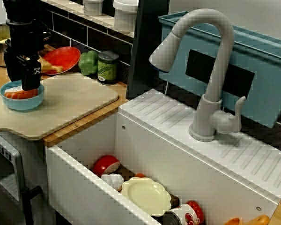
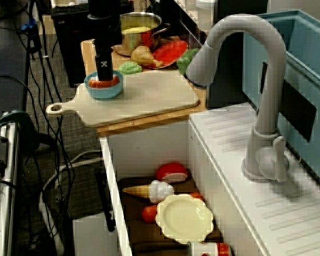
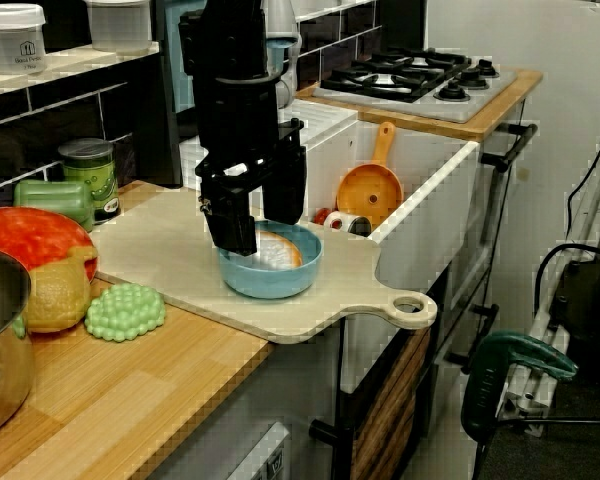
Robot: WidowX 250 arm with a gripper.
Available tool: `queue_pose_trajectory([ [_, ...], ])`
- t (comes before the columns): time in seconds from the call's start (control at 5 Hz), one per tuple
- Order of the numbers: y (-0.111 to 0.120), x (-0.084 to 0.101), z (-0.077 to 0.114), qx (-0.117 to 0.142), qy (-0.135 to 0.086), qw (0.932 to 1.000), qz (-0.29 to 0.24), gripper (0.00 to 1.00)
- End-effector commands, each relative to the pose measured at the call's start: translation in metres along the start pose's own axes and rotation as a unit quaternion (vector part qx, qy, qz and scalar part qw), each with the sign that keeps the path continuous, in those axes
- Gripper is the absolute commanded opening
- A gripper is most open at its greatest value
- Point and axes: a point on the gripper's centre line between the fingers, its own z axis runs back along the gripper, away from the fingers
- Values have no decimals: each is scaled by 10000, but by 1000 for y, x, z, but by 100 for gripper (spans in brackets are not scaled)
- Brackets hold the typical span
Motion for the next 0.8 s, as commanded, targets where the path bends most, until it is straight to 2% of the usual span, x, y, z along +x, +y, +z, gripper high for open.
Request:
queue_pose_trajectory([
  [0.0, -2, 2, 3, 178, -147, 9997, -55, 100],
  [0.6, -3, 3, -1, 137, -133, 9998, -9, 100],
])
